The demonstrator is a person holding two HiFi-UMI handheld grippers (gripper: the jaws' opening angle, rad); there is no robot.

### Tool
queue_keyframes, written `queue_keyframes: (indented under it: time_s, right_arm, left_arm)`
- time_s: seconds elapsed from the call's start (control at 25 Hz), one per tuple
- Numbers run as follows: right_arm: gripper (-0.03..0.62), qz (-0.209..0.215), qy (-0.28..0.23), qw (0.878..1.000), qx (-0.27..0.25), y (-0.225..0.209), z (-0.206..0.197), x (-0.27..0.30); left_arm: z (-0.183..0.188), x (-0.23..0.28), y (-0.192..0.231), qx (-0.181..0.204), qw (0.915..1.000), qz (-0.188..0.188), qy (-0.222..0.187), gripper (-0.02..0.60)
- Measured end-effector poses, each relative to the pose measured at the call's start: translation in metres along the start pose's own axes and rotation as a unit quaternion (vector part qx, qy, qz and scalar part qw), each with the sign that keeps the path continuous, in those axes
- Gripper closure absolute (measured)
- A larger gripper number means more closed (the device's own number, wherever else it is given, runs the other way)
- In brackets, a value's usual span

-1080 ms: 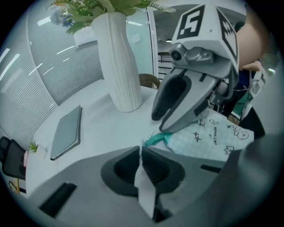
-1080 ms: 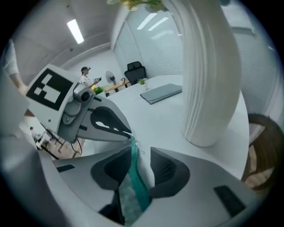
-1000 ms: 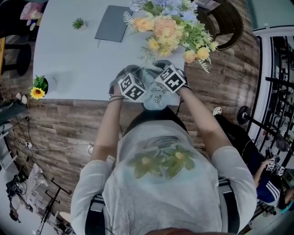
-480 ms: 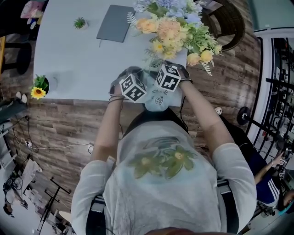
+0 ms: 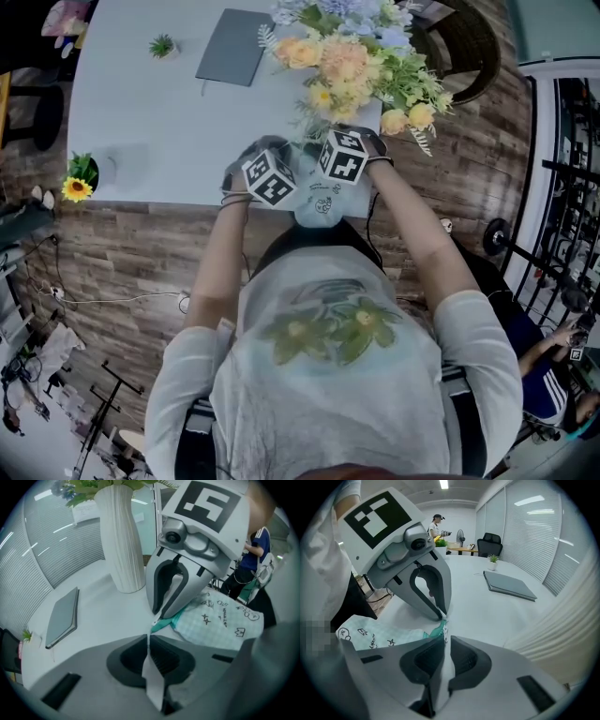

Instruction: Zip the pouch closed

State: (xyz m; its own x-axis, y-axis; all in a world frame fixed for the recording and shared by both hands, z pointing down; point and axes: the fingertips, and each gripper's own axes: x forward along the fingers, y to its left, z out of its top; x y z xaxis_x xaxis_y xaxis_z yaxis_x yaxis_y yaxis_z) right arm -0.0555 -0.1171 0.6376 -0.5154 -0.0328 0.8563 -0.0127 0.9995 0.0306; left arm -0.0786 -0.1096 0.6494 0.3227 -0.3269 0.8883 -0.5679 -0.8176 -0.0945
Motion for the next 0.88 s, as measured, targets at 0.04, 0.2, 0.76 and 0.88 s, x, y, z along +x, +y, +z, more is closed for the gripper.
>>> queue_keyframes:
  time_s: [0.04,0.2,0.76,0.88]
  right_arm:
    - [0.539,-0.001,0.001,1.0,-0.006,0.0003,0.0004,0.0004]
    - [0.56,-0.002,0.0,1.0,-0.026,0.0014,0.0012,0.0016]
    - [0.576,-0.005,-0.01,1.0,-0.019,0.0053,0.0009,-0.0048]
    - [0.576,-0.005,-0.012,1.0,-0.019,0.0052,-0.0007,-0.0065]
  left_arm:
    - [0.0008,-0.0008,-0.0002,0.0,1.0,-0.001,0.001,0.56]
    - [-0.0009,0.0017,0.0011,-0.024,0.9997,-0.002,0.004,0.56]
    - [-0.0003,0.0016,0.0064,-0.158,0.9857,-0.055,0.019,0.56]
    - [-0.0004,0.0026,0.0068,-0.171,0.9837,-0.054,0.015,0.56]
